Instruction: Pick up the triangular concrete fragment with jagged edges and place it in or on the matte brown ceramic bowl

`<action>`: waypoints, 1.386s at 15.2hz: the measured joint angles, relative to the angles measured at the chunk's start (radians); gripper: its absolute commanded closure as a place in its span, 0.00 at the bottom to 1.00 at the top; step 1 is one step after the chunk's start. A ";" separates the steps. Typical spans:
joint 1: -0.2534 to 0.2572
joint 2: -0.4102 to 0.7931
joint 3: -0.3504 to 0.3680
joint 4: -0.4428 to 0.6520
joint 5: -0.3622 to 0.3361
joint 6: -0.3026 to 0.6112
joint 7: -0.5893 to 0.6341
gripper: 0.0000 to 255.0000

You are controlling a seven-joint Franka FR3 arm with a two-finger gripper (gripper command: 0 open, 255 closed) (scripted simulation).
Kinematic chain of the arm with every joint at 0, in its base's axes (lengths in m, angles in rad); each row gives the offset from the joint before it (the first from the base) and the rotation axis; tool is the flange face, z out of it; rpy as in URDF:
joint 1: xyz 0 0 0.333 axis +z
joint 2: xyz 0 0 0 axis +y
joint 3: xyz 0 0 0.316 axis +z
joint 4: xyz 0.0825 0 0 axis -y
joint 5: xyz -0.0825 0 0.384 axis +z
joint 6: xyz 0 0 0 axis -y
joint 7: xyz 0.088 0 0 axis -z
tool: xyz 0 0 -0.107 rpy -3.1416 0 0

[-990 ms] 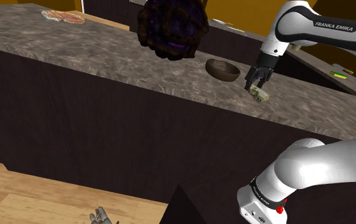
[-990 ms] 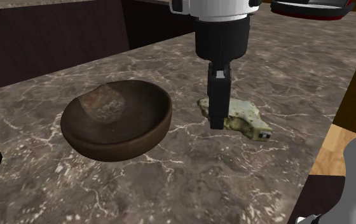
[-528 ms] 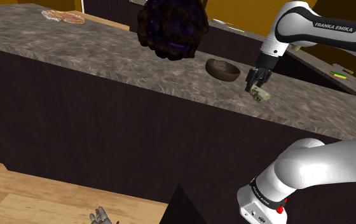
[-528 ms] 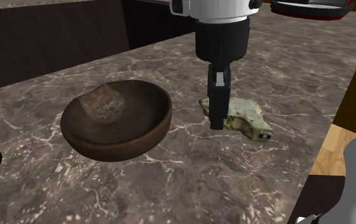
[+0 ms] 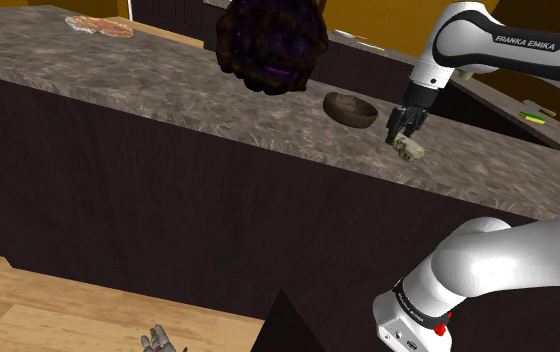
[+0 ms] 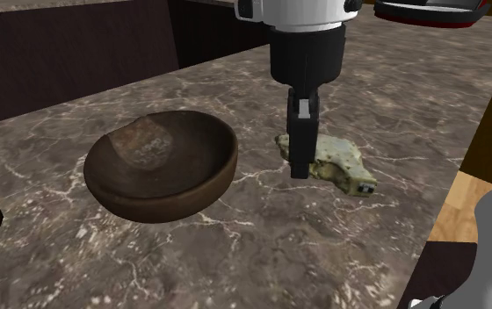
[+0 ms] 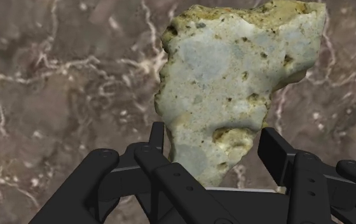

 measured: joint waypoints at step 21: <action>0.014 0.069 0.019 0.308 0.023 -0.241 -0.008 1.00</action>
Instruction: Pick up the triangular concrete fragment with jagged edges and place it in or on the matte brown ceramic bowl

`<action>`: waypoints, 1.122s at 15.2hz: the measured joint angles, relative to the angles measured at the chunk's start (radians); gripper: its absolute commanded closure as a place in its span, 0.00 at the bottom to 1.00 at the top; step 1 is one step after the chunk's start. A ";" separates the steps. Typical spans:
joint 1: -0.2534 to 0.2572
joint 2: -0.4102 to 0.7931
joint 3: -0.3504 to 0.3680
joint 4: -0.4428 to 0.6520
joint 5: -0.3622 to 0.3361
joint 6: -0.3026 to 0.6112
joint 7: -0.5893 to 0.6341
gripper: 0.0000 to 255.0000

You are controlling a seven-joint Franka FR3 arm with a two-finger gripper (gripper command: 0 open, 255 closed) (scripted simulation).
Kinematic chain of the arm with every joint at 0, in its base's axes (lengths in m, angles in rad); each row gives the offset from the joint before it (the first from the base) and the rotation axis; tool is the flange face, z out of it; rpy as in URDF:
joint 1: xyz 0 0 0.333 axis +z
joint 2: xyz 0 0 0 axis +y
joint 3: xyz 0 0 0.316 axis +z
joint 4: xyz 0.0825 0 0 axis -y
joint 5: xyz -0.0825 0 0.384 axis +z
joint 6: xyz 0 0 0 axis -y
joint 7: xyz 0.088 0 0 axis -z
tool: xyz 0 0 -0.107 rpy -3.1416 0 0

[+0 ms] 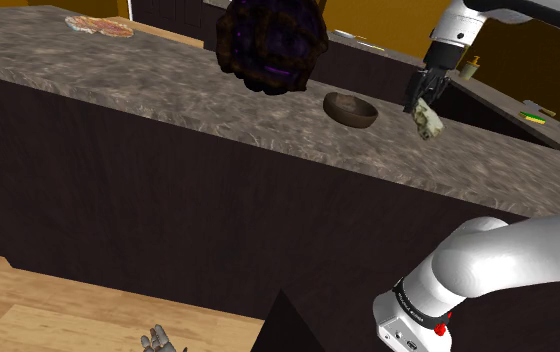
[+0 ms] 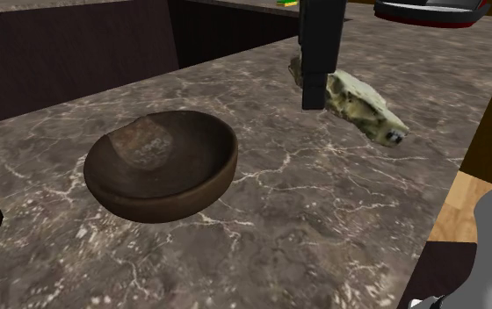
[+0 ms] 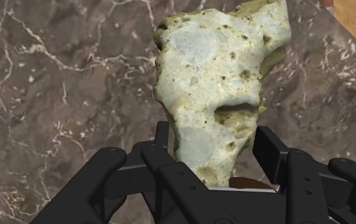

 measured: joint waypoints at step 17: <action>0.053 0.512 0.009 0.520 0.115 -0.020 0.043 1.00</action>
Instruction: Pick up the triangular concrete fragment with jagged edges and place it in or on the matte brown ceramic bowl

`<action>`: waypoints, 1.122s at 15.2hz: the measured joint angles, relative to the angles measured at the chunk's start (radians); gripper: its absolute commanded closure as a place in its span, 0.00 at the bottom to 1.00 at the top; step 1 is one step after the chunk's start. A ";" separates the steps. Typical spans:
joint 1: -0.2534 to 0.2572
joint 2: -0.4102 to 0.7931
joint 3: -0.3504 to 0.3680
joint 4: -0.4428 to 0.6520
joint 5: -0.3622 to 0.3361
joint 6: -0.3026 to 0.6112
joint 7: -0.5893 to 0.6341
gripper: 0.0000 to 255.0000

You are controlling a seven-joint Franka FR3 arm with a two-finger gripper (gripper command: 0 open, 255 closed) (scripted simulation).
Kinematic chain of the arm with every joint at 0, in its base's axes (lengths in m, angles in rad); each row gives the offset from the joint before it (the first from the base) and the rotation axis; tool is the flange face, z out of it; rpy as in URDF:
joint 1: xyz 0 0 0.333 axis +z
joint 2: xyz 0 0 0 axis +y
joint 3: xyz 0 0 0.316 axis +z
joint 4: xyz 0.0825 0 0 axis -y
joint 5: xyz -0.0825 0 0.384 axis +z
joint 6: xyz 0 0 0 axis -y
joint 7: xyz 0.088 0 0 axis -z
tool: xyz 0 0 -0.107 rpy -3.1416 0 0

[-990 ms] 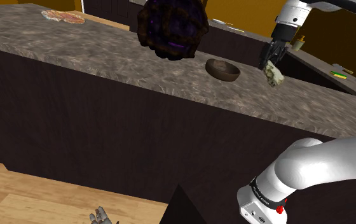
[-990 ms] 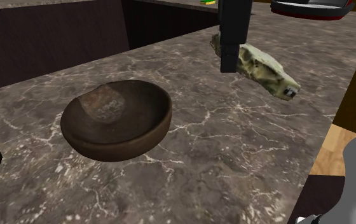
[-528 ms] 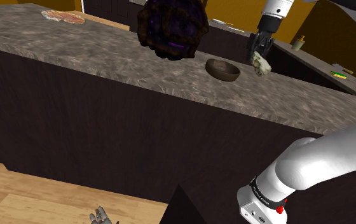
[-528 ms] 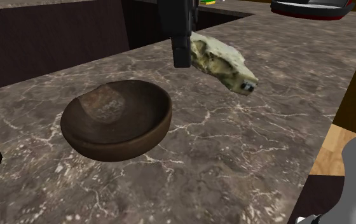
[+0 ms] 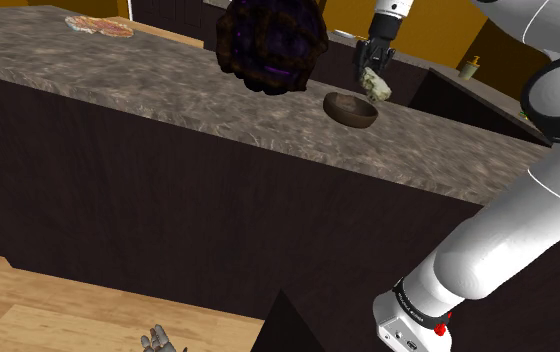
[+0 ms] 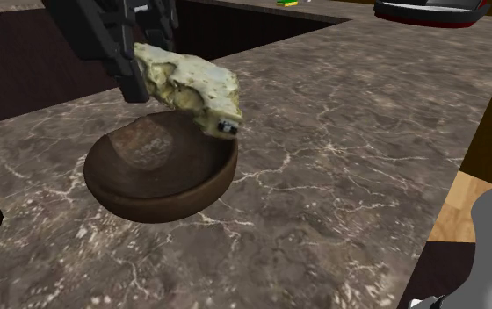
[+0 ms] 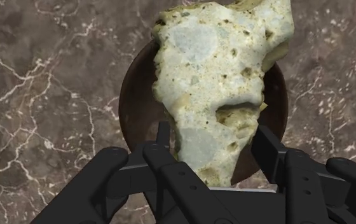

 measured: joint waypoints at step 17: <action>0.007 0.025 0.006 -0.149 0.007 0.176 0.011 1.00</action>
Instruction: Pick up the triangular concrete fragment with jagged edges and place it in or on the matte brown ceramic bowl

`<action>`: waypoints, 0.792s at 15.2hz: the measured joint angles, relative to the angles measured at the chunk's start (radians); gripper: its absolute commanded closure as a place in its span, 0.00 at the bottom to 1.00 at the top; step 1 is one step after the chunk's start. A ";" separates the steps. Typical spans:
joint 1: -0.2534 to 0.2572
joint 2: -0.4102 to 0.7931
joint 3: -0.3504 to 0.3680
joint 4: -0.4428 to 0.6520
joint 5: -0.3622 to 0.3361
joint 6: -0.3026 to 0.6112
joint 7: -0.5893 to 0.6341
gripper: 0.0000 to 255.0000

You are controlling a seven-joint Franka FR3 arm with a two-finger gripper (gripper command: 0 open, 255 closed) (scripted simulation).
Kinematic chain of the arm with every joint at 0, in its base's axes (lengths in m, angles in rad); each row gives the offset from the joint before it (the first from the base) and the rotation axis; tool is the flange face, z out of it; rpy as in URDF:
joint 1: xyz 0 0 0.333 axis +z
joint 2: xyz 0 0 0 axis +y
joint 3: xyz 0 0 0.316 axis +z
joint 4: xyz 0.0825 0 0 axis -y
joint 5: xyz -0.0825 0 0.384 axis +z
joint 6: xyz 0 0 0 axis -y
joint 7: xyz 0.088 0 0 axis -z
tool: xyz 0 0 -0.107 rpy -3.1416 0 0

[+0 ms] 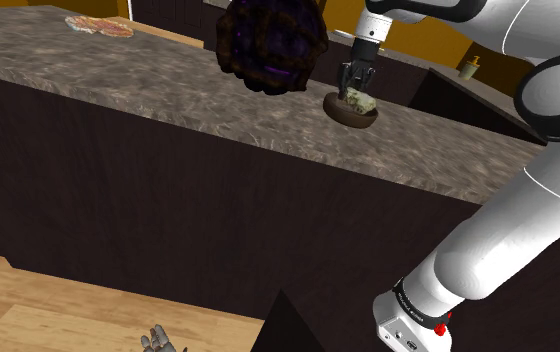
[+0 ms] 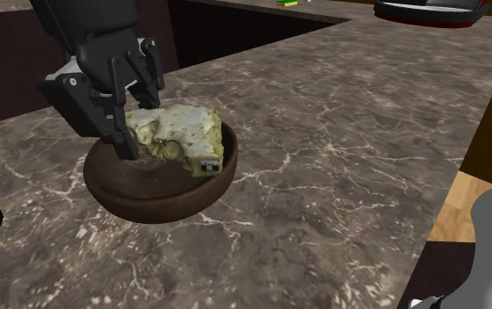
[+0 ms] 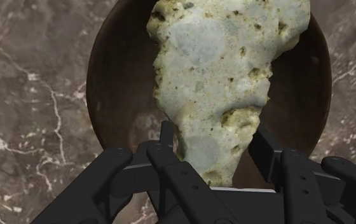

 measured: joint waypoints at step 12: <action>-0.001 0.006 -0.001 0.022 0.001 -0.017 -0.001 0.00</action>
